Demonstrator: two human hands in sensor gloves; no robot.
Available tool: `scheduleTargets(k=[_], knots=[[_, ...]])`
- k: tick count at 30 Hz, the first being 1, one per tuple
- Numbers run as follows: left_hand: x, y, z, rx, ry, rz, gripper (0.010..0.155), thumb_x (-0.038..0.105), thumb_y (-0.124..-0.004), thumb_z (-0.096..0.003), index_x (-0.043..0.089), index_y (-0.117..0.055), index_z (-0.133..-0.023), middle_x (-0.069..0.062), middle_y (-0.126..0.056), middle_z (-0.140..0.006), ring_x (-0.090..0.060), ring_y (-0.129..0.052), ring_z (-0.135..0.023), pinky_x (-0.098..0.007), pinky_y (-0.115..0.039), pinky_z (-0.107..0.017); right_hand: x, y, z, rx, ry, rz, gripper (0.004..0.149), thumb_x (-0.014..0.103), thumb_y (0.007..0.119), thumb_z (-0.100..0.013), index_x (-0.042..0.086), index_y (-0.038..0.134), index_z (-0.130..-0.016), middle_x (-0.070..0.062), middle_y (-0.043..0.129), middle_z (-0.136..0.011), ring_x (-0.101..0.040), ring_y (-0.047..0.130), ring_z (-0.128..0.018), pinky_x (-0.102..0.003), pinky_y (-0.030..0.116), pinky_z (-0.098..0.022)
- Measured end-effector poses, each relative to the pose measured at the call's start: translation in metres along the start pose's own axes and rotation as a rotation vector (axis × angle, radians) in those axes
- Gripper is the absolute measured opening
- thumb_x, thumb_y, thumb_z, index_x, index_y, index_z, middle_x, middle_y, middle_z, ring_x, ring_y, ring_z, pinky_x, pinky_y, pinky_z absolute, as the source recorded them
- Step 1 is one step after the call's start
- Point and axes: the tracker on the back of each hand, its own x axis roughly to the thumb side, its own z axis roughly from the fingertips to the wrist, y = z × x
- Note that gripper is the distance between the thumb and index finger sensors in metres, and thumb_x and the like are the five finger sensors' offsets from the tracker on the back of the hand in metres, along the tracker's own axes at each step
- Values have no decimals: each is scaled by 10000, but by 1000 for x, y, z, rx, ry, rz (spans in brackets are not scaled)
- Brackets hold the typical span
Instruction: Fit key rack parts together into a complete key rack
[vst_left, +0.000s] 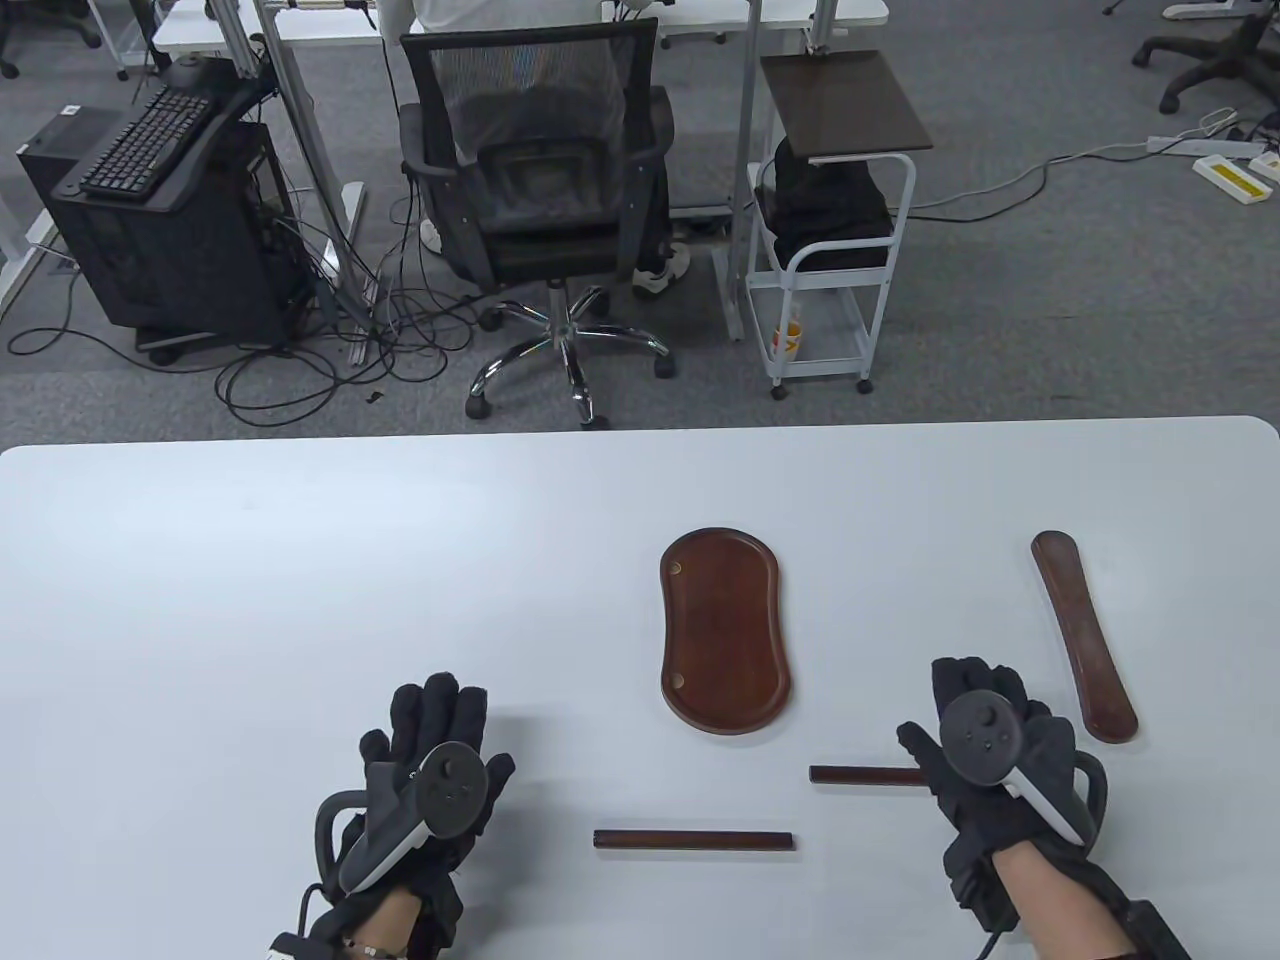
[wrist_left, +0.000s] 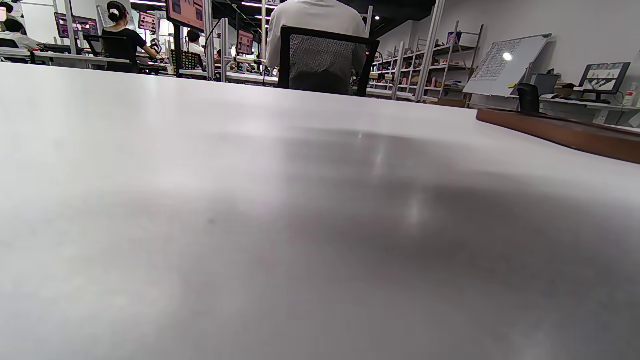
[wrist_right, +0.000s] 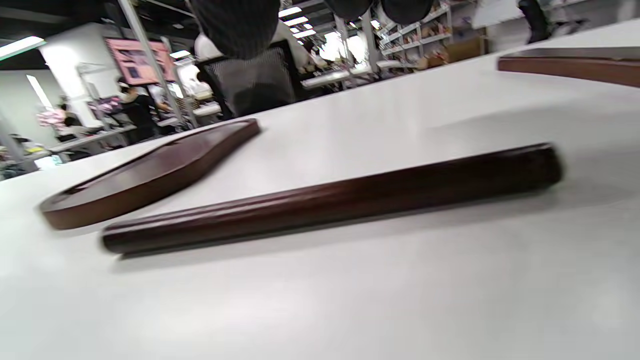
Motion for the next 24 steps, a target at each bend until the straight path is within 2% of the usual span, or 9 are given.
scheduleTargets(k=[4,7,11,19,24], knots=[[-1,-1,-3,-7,3,-13,712,591,-452,-565,277,-244,-1170,-53,-109,-1259,-381,-153,-1137,-670,-299,-776,-28,-11,-28,68,168,-79,731,450,687,-570,90,397,-1137,-227,387,-1201,-499,340,-1046,-640,304,-715],[-2,-2,-3,-14,10,-11,713,590,-453,-565,274,-249,-1171,-53,-112,-1260,-382,-158,-1137,-670,-302,-776,-43,-19,-45,77,270,-112,735,446,693,-571,85,396,-1137,-234,386,-1199,-504,349,-1043,-642,321,-716],[-3,-3,-4,-30,19,-9,710,588,-454,-566,275,-253,-1171,-53,-117,-1260,-381,-161,-1137,-669,-307,-777,-62,-26,-67,116,406,-29,757,449,712,-566,78,384,-1139,-238,385,-1198,-512,374,-1039,-644,369,-717],[-6,-2,-5,-42,30,7,708,586,-457,-567,272,-262,-1171,-55,-124,-1261,-382,-168,-1138,-667,-310,-777,-86,-30,-87,170,585,61,802,450,733,-560,43,350,-1136,-269,399,-1190,-539,453,-1022,-646,452,-713],[-7,-2,-6,-50,29,12,707,585,-459,-567,273,-266,-1171,-56,-129,-1262,-384,-171,-1138,-666,-313,-777,-92,-23,-92,227,638,113,801,433,749,-556,25,364,-1127,-264,559,-1154,-520,612,-980,-639,564,-686]])
